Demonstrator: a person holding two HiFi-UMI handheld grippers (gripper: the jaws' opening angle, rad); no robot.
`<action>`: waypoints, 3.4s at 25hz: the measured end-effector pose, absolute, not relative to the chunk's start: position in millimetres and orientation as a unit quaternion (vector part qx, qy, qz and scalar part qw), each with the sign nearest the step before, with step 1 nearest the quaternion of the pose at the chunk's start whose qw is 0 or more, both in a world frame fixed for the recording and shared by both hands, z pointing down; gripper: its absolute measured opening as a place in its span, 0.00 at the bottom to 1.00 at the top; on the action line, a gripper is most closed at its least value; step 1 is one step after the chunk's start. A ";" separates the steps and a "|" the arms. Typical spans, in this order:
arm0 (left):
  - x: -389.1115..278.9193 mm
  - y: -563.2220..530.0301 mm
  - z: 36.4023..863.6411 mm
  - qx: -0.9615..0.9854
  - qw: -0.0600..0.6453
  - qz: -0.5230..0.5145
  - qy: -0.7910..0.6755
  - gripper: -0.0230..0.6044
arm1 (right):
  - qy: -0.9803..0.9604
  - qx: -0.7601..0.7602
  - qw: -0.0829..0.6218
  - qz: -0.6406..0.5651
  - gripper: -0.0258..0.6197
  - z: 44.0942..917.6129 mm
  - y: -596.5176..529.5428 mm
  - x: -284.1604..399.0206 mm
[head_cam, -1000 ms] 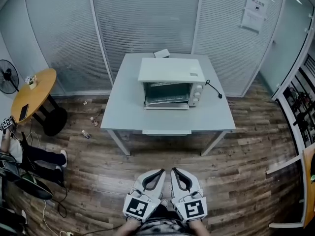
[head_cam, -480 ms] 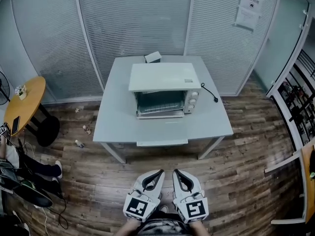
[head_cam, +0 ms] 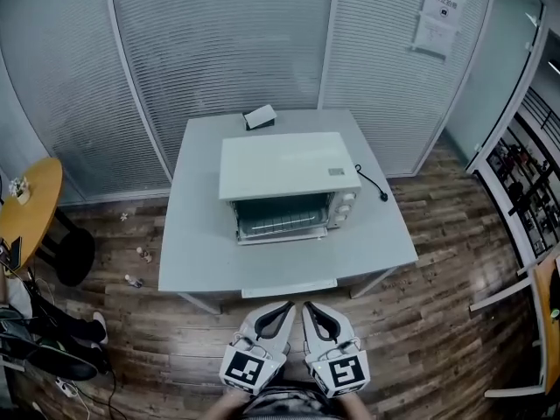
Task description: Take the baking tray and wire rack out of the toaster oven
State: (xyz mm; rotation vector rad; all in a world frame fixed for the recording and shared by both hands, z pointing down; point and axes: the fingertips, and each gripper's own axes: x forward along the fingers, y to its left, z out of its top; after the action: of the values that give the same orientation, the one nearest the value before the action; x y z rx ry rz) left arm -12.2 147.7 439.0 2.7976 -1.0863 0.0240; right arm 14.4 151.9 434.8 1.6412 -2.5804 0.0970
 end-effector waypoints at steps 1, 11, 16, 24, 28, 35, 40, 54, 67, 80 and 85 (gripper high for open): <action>-14.9 140.6 439.1 0.930 0.073 0.007 -0.360 0.04 | -0.842 0.537 0.042 0.033 0.04 435.4 144.4 12.5; -41.1 92.3 449.7 0.932 0.082 0.013 -0.353 0.04 | -0.833 0.549 0.041 0.052 0.04 446.5 96.0 -6.6; -43.7 80.7 450.5 0.935 0.075 0.014 -0.347 0.04 | -0.827 0.556 0.058 0.051 0.04 452.6 85.4 -8.7; -30.7 55.3 446.4 0.932 0.091 0.011 -0.350 0.04 | -0.833 0.548 0.056 0.055 0.04 450.6 56.9 -4.3; -25.8 25.6 443.3 0.926 0.083 0.019 -0.368 0.04 | -0.846 0.528 0.055 0.053 0.04 449.0 26.8 -2.9; -6.6 -28.6 428.3 0.917 0.049 0.025 -0.395 0.04 | -0.866 0.494 0.053 0.055 0.04 438.5 -30.3 12.9; 6.4 -59.0 427.5 0.908 0.050 0.021 -0.415 0.04 | -0.877 0.475 0.046 0.053 0.04 435.7 -61.2 26.8; 43.4 -95.1 433.1 0.883 0.041 0.027 -0.466 0.04 | -0.903 0.425 0.048 0.042 0.04 438.0 -100.3 61.3; 35.5 -106.1 444.5 0.873 0.070 0.028 -0.483 0.04 | -0.898 0.431 0.043 0.076 0.04 451.1 -112.6 64.3; 4.9 -127.8 497.9 0.879 0.073 0.065 -0.467 0.04 | -0.880 0.458 0.085 0.092 0.04 497.5 -127.3 54.7; -5.1 -133.6 524.1 0.873 0.107 0.072 -0.470 0.04 | -0.873 0.460 0.110 0.116 0.04 525.5 -130.4 55.1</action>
State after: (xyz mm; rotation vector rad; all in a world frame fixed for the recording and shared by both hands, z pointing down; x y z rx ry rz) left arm -5.1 -133.6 524.1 2.5707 -1.3820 0.2105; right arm 55.1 -130.4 525.5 1.3517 -2.5663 0.3416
